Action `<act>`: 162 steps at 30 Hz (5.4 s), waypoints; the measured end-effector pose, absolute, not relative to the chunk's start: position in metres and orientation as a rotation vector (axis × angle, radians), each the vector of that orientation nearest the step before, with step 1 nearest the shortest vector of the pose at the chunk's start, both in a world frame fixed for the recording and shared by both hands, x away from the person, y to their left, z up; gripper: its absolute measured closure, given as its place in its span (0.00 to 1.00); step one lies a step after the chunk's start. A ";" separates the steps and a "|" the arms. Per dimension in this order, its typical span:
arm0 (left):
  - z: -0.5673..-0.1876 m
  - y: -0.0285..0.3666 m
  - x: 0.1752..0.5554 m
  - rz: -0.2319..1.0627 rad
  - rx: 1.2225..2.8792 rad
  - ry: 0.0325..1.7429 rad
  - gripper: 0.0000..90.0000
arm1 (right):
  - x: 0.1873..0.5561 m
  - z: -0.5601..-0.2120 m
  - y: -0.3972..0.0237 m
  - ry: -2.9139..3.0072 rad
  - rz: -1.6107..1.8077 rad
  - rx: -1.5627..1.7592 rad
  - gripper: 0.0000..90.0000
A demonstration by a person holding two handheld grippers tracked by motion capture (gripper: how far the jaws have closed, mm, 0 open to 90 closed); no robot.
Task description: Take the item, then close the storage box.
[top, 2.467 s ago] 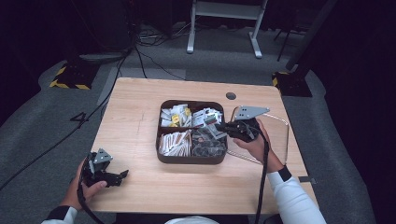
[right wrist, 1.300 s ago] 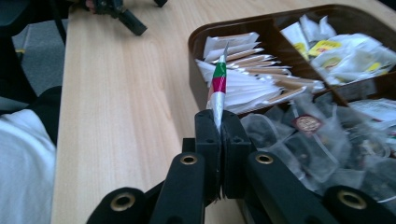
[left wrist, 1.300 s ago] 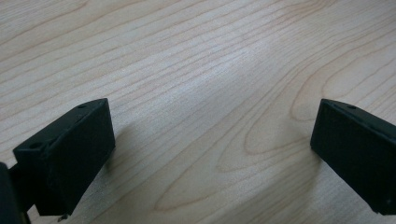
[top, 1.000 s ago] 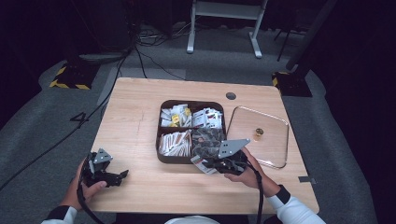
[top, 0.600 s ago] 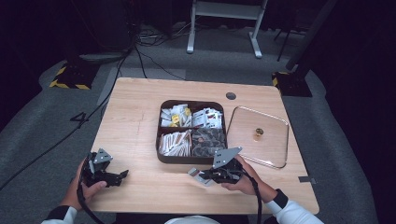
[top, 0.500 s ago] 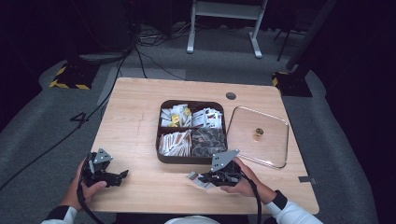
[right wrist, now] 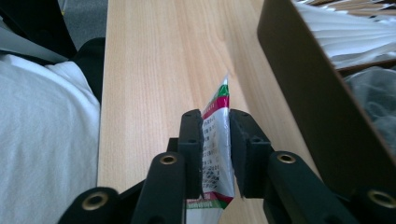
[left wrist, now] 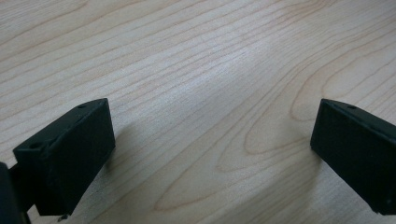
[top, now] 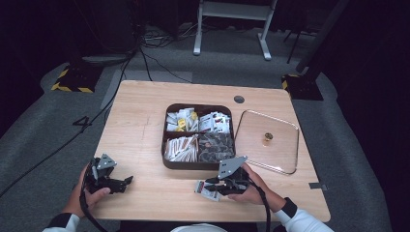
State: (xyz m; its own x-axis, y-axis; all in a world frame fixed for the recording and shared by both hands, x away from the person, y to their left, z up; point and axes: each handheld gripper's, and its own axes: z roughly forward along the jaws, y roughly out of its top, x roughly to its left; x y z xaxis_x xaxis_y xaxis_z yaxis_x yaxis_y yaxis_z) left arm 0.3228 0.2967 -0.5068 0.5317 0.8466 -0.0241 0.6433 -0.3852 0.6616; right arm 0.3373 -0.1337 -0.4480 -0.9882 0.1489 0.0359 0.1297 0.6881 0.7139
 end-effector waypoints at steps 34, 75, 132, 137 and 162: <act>-0.507 0.297 0.323 0.423 2.152 1.201 0.00 | 0.380 -0.417 -0.191 2.573 1.221 0.520 0.43; -0.507 0.297 0.323 0.425 2.152 1.202 0.00 | 0.450 -0.430 -0.290 2.336 1.037 0.927 0.26; -0.507 0.297 0.321 0.426 2.140 1.216 0.00 | 0.490 -0.490 -0.332 2.317 0.979 1.204 0.65; -0.507 0.297 0.321 0.426 2.141 1.216 0.00 | 0.490 -0.489 -0.335 2.307 0.978 1.210 0.65; -0.507 0.298 0.323 0.424 2.147 1.206 0.00 | 0.482 -0.442 -0.349 2.217 1.046 1.177 0.65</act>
